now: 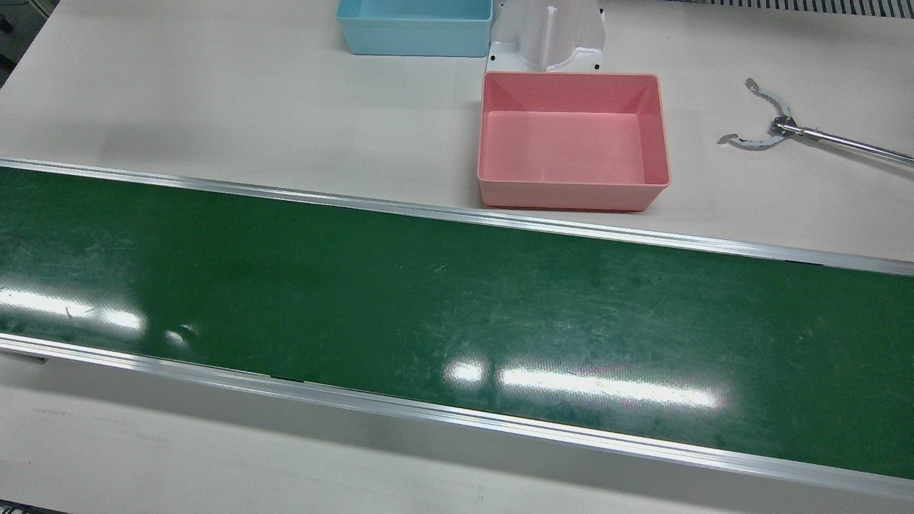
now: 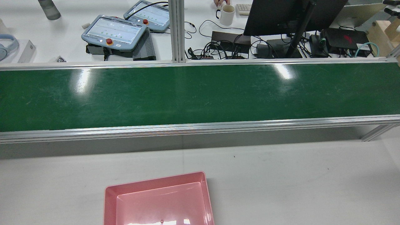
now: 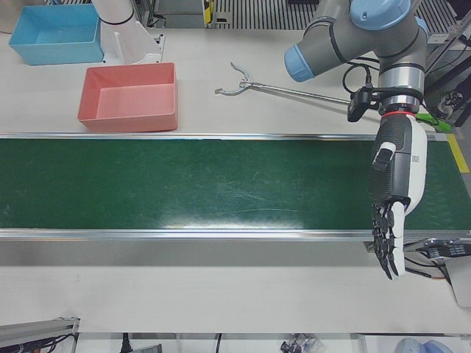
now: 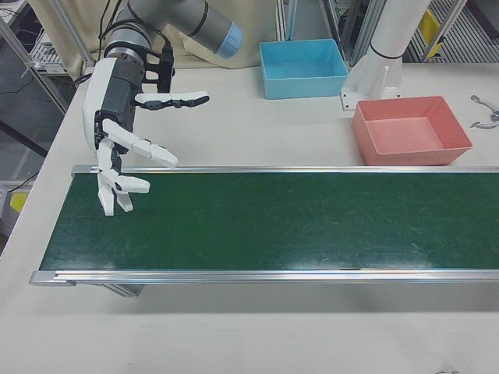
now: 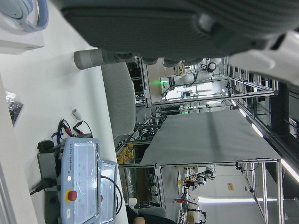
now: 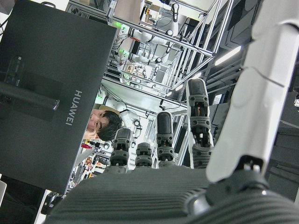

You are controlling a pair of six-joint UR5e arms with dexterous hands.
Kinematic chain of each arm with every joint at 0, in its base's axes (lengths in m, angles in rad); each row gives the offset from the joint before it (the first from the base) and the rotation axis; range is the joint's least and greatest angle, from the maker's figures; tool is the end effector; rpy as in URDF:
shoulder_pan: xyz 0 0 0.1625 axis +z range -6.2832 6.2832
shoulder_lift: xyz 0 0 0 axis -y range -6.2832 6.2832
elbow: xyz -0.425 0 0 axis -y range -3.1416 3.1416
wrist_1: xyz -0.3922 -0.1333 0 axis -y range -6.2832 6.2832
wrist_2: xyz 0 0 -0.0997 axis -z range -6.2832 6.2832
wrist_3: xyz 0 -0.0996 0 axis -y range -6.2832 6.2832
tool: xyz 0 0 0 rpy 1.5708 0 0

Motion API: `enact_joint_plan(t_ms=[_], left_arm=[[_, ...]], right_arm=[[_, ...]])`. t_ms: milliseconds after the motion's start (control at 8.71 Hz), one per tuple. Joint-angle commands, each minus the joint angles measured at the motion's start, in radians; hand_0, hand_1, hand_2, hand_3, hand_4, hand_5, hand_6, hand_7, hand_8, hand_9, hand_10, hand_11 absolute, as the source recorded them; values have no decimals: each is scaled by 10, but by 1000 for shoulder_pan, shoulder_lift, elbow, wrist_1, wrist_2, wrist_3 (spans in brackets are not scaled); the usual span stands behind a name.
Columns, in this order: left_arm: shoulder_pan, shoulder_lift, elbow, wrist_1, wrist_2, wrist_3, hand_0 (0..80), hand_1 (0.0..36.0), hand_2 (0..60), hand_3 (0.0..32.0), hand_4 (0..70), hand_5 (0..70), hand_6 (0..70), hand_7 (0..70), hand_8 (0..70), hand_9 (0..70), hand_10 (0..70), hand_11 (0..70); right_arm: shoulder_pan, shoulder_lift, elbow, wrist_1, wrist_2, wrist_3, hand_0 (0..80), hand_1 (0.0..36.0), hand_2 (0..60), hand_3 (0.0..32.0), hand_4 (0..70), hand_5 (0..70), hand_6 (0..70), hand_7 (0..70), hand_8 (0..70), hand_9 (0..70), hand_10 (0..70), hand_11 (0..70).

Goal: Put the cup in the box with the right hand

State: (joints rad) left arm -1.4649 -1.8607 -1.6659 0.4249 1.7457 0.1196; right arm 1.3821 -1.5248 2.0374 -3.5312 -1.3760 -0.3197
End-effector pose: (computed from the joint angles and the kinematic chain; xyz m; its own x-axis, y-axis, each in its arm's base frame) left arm -0.0541 -0.5880 0.5260 -0.9535 -0.2797 -0.1123 0.1188 -0.0063 -0.9929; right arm 0.0616 -0.4908 0.4817 -0.9563 -0.0423 0.2894 -0.2923 0.1129 -0.9496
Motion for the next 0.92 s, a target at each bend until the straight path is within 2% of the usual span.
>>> enact_joint_plan(t_ms=[0, 803], left_arm=[[1, 1, 0, 0, 0, 0, 0, 0, 0, 0, 0, 0, 0, 0, 0, 0, 0, 0], [0, 0, 0, 0, 0, 0, 0, 0, 0, 0, 0, 0, 0, 0, 0, 0, 0, 0]], right_arm=[[0, 0, 0, 0, 0, -1, 555, 119, 0, 0, 348, 59, 111, 433, 40, 132, 109, 175], [0, 0, 0, 0, 0, -1, 557, 119, 0, 0, 349, 59, 111, 434, 41, 133, 109, 175]])
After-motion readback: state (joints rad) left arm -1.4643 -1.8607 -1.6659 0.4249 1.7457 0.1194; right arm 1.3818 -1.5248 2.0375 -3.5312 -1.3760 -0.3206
